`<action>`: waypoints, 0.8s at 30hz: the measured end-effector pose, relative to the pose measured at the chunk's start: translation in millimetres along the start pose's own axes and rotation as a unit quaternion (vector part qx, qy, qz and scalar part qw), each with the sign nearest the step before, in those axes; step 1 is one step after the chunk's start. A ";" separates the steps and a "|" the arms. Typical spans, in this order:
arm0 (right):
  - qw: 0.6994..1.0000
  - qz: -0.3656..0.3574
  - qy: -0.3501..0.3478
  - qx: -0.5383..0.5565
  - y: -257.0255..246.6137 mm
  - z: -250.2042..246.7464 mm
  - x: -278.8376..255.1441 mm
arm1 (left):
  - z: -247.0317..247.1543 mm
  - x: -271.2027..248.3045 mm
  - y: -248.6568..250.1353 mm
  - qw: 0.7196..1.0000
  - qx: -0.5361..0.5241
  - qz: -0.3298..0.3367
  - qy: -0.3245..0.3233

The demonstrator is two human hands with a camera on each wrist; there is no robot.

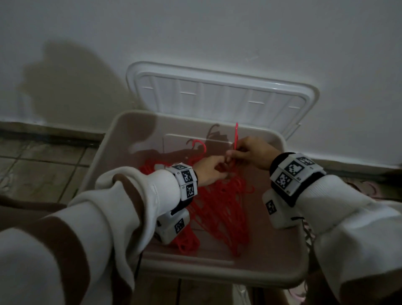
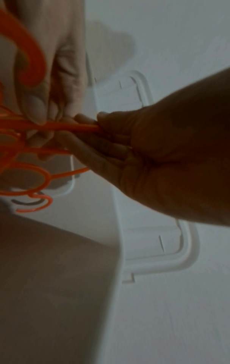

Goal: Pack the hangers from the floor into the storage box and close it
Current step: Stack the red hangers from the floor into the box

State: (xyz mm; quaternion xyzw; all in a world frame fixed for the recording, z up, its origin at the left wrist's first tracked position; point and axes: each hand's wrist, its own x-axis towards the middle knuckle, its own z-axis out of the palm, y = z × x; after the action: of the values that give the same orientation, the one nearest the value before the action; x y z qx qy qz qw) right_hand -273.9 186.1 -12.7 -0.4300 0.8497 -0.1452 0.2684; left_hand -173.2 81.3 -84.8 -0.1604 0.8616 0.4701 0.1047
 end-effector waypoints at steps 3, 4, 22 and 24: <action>1.000 -0.014 0.008 0.015 -3.4 -3.8 -6.6 | 0.0 0.6 4.9 0.999 0.038 0.020 0.009; 1.000 -0.018 0.012 0.016 -5.7 -4.3 -8.8 | -0.8 1.4 5.1 0.998 0.049 0.027 0.011; 0.989 -0.008 0.092 0.120 -17.7 -14.8 -41.2 | -7.3 -23.3 23.3 0.987 -0.153 0.033 -0.034; 0.987 0.001 0.112 0.119 -16.5 -15.4 -42.5 | -6.2 -23.6 19.8 0.997 -0.038 0.039 -0.048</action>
State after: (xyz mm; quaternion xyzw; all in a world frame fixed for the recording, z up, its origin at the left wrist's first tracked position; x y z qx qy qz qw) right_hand -251.4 211.0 21.8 -0.3756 0.8515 -0.2922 0.2203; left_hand -159.0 90.3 -58.2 -0.1077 0.8425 0.5137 0.1212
